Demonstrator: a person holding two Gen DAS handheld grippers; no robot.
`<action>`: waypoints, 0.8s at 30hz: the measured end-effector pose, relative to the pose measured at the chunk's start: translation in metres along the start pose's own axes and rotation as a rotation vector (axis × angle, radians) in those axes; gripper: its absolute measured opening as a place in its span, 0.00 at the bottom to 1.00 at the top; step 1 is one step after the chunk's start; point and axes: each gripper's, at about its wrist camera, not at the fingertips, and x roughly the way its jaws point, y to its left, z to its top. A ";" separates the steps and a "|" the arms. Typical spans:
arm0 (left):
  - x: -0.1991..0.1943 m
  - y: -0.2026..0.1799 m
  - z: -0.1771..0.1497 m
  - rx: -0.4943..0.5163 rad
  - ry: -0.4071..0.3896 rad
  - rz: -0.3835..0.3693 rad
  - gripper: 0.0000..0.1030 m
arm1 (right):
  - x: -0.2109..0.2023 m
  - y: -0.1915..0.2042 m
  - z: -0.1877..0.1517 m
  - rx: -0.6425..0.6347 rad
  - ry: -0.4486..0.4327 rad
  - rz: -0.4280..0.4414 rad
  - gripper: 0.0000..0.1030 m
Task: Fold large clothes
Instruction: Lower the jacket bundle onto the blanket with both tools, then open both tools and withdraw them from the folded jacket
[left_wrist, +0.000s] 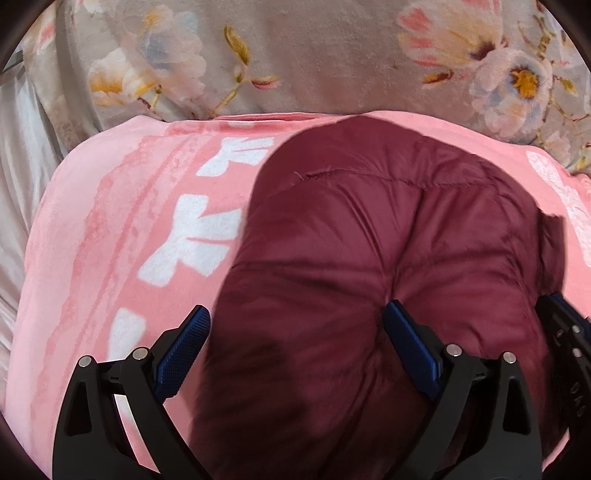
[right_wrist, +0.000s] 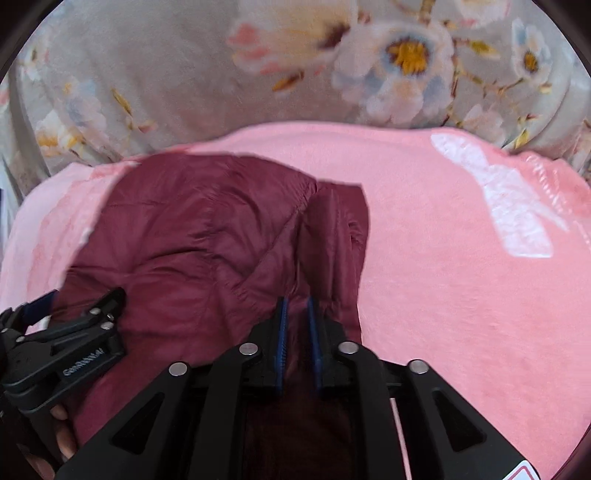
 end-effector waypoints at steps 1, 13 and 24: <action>-0.012 0.004 -0.002 -0.006 -0.009 0.004 0.90 | -0.013 0.001 -0.002 -0.006 -0.012 0.007 0.24; -0.114 0.016 -0.058 0.003 -0.074 -0.002 0.90 | -0.114 -0.006 -0.060 -0.017 -0.056 0.015 0.61; -0.139 0.014 -0.143 -0.020 -0.044 0.023 0.92 | -0.151 -0.005 -0.135 -0.070 -0.040 -0.008 0.76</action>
